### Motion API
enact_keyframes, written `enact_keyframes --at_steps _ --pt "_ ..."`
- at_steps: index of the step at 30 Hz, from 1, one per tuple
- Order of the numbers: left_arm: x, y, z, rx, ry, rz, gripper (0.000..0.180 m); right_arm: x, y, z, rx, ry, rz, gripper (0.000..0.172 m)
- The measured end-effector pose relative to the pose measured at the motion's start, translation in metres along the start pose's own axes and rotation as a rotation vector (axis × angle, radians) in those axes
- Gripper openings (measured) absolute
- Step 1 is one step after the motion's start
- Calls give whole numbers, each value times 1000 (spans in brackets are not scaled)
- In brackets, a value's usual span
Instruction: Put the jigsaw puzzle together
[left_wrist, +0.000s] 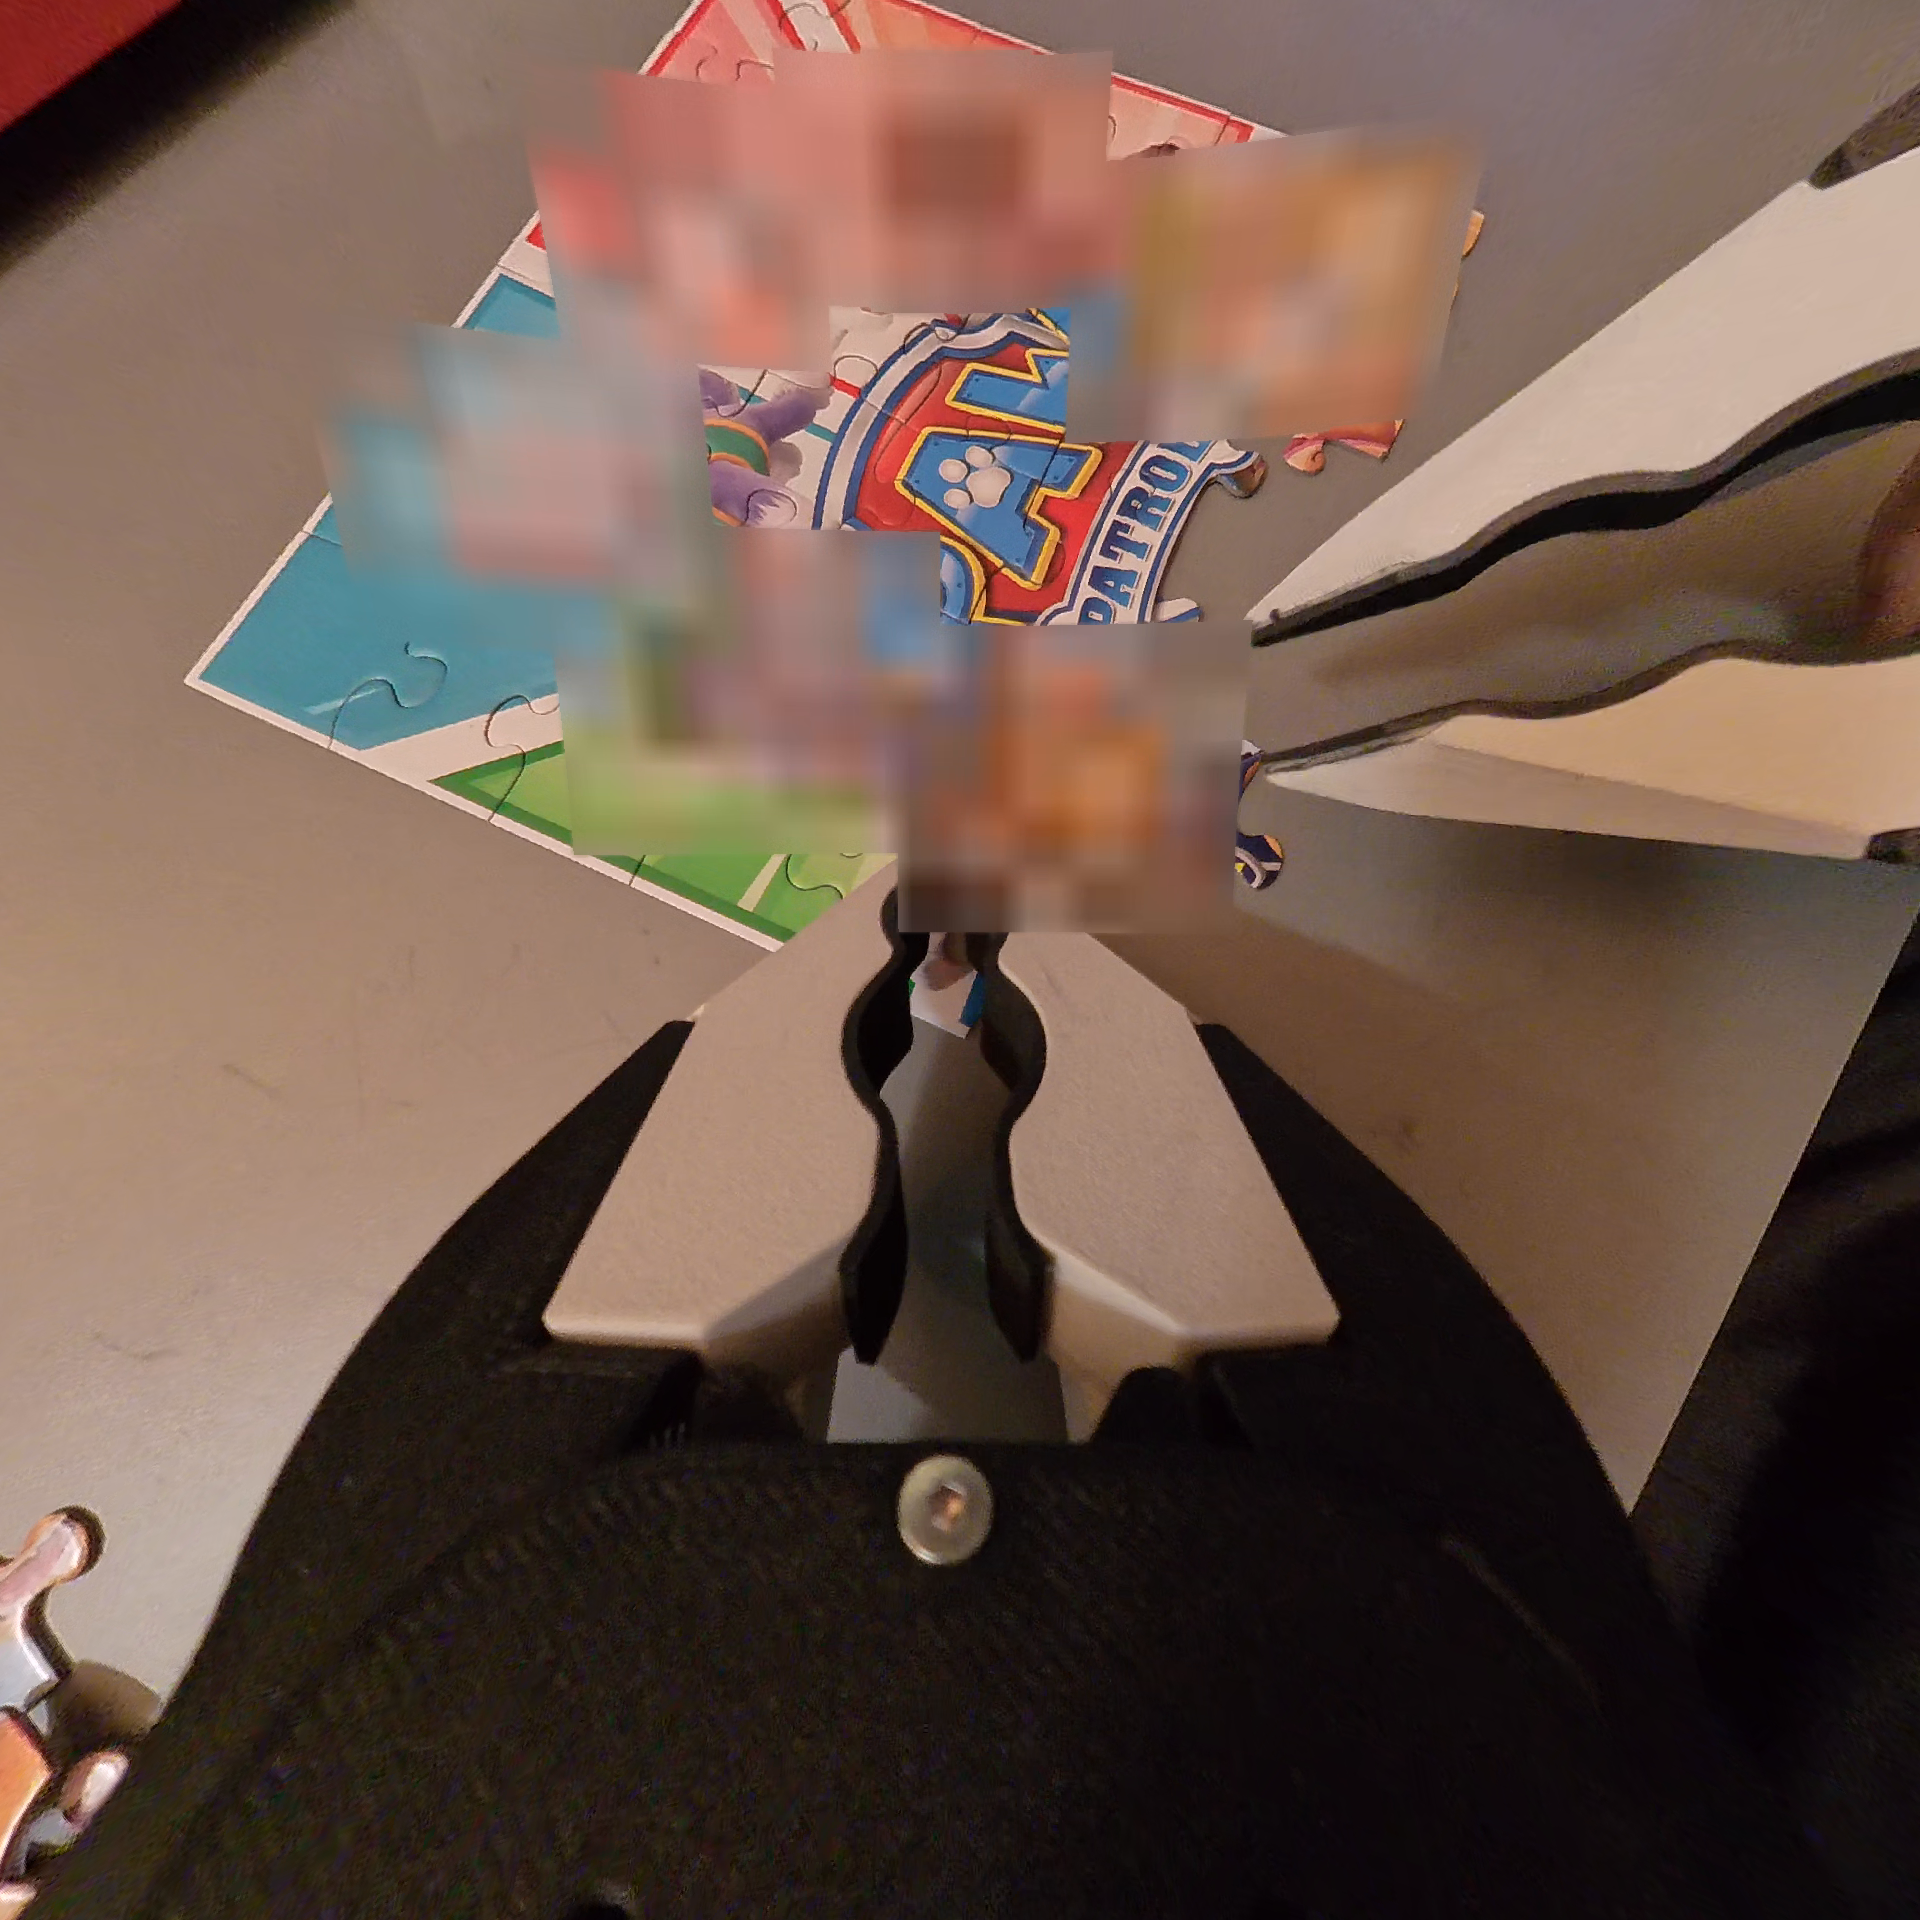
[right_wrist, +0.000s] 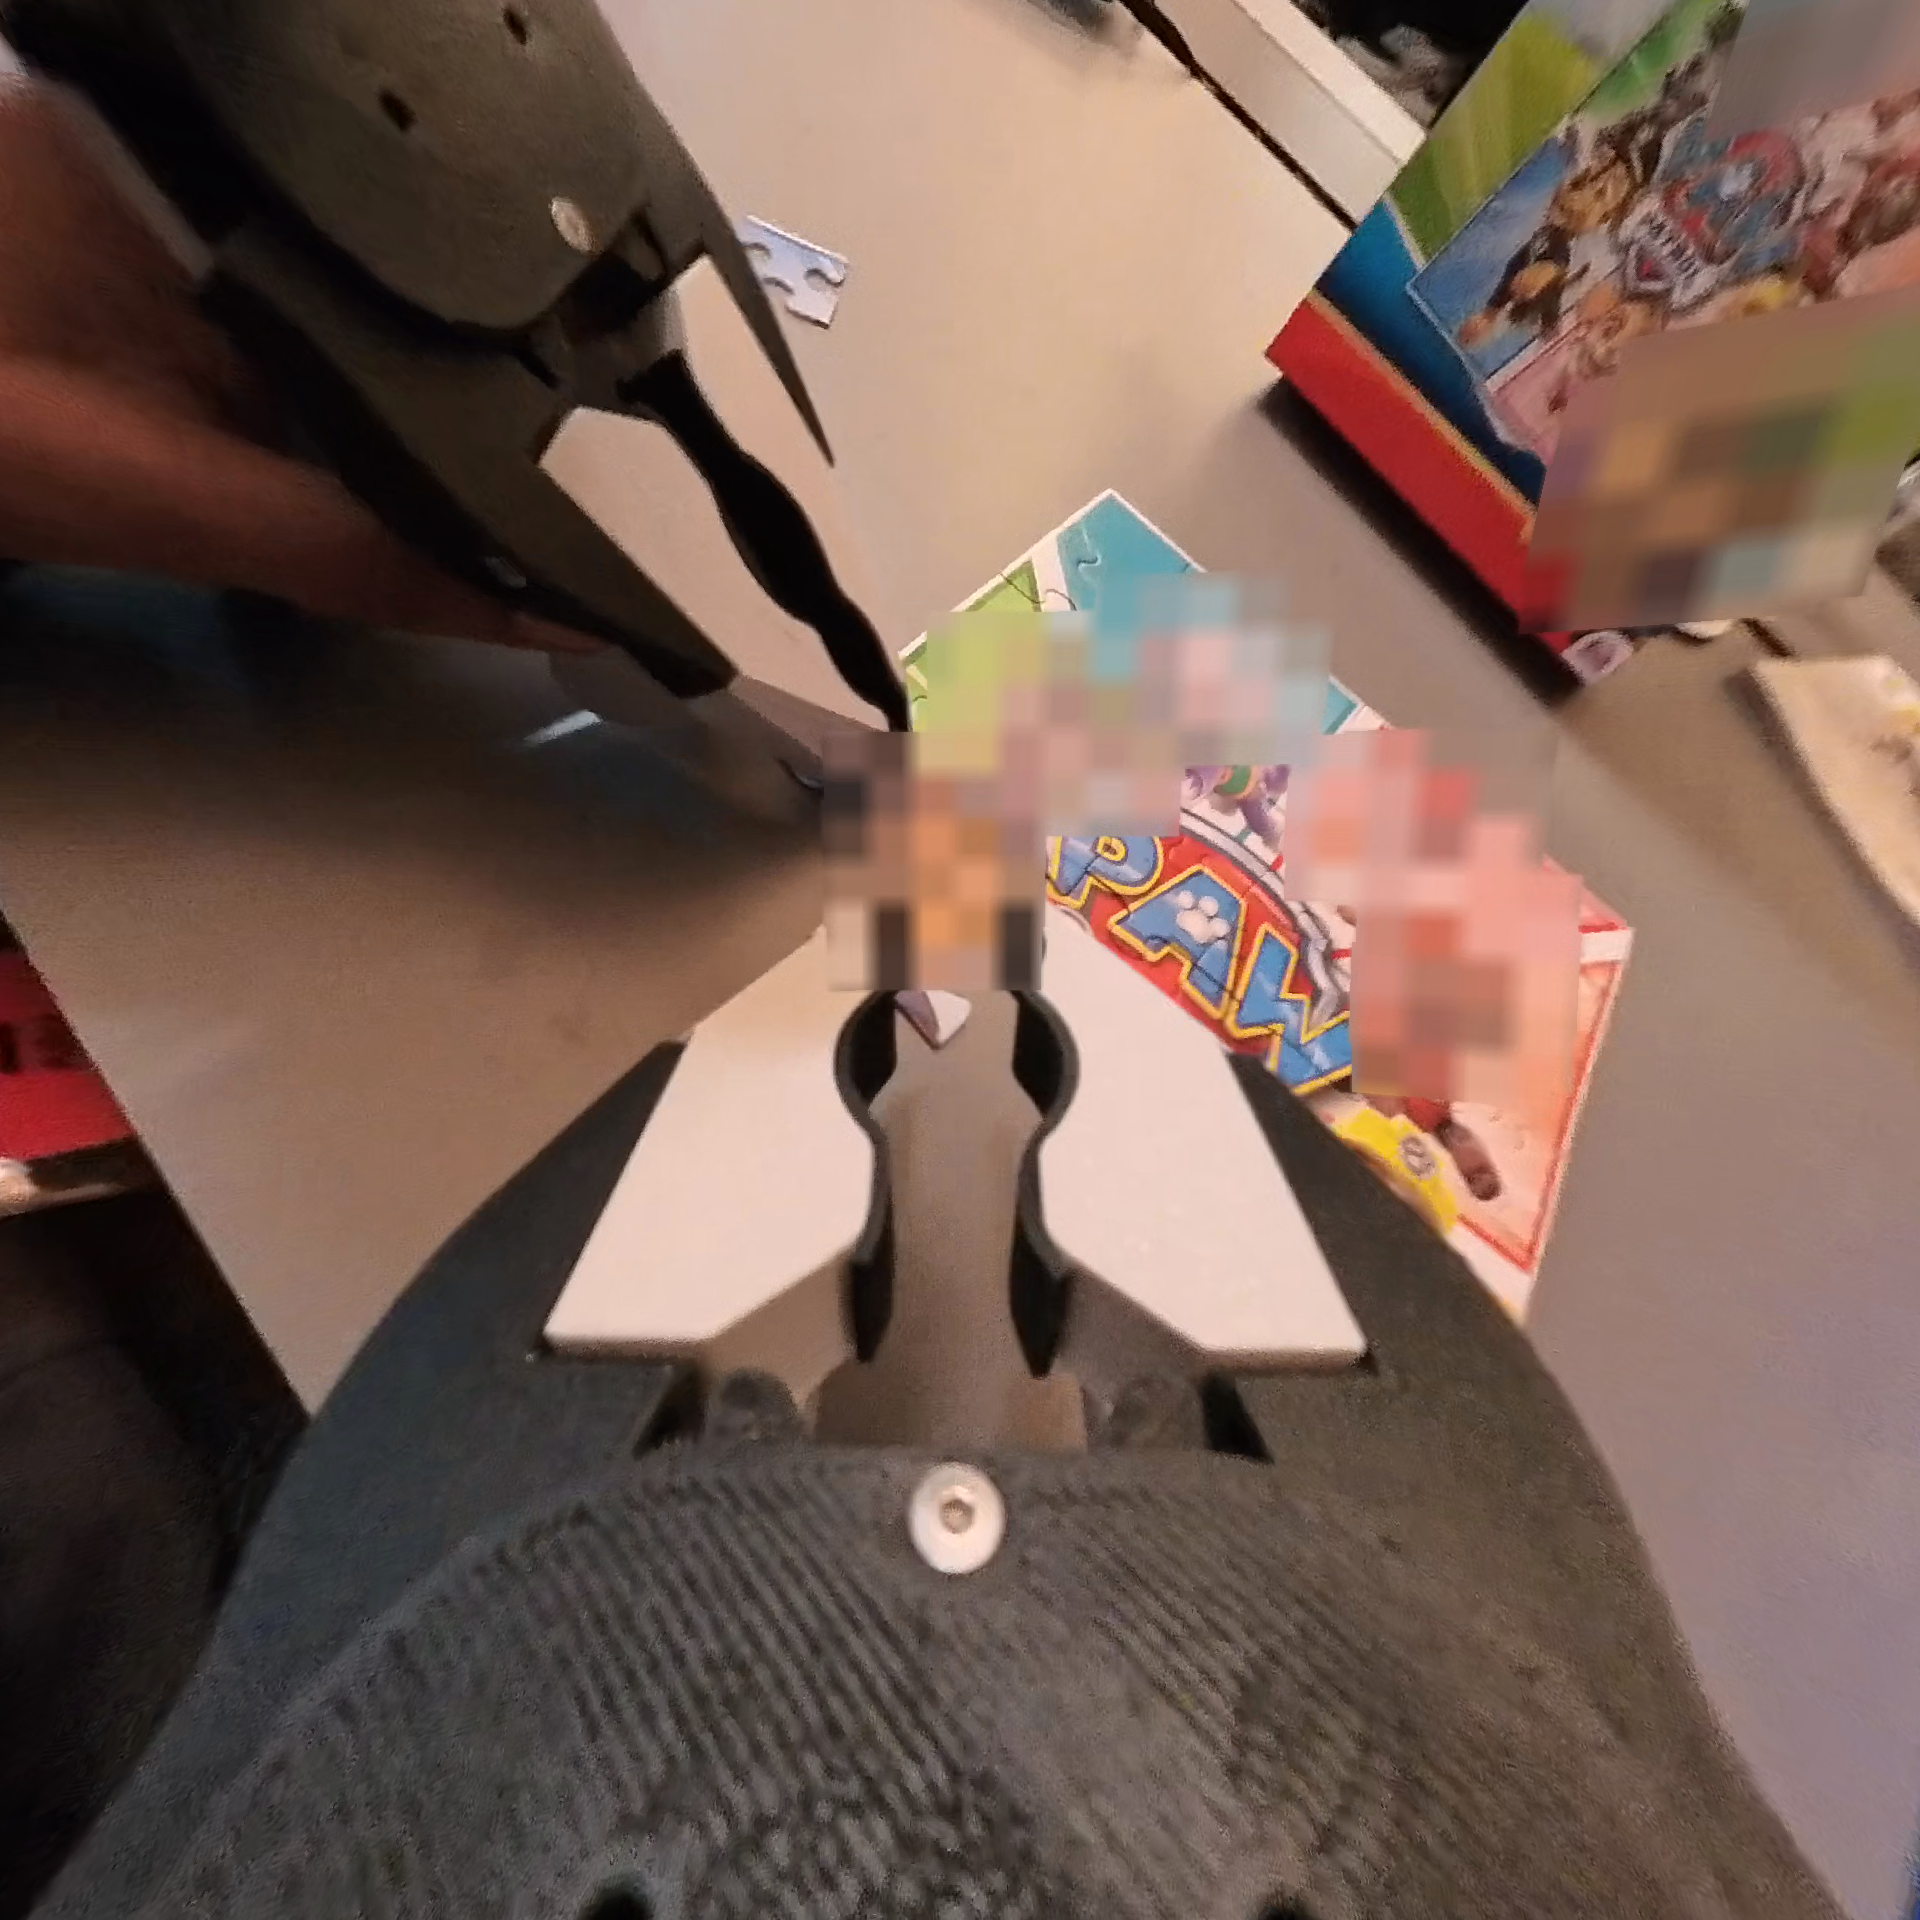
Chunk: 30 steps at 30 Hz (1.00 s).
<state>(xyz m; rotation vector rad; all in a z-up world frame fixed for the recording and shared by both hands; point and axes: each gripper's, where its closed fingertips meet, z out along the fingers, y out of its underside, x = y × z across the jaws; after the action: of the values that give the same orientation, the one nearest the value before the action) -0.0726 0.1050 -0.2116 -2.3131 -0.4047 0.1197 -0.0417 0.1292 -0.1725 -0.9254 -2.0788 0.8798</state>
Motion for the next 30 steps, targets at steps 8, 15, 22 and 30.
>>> enact_keyframes --at_steps 8,15,22,30 --pt "0 0 0 0 -1 1 6 -19 24 16 -107 -124 131 50" --pt "0 0 0 0 -1 1 6 -11 31 16 -142 -127 301 28" --pt "0 0 0 0 -7 2 6 -15 30 14 -150 -140 256 18" --pt "1 0 0 1 7 -12 6 -32 32 1 -175 -260 315 14"
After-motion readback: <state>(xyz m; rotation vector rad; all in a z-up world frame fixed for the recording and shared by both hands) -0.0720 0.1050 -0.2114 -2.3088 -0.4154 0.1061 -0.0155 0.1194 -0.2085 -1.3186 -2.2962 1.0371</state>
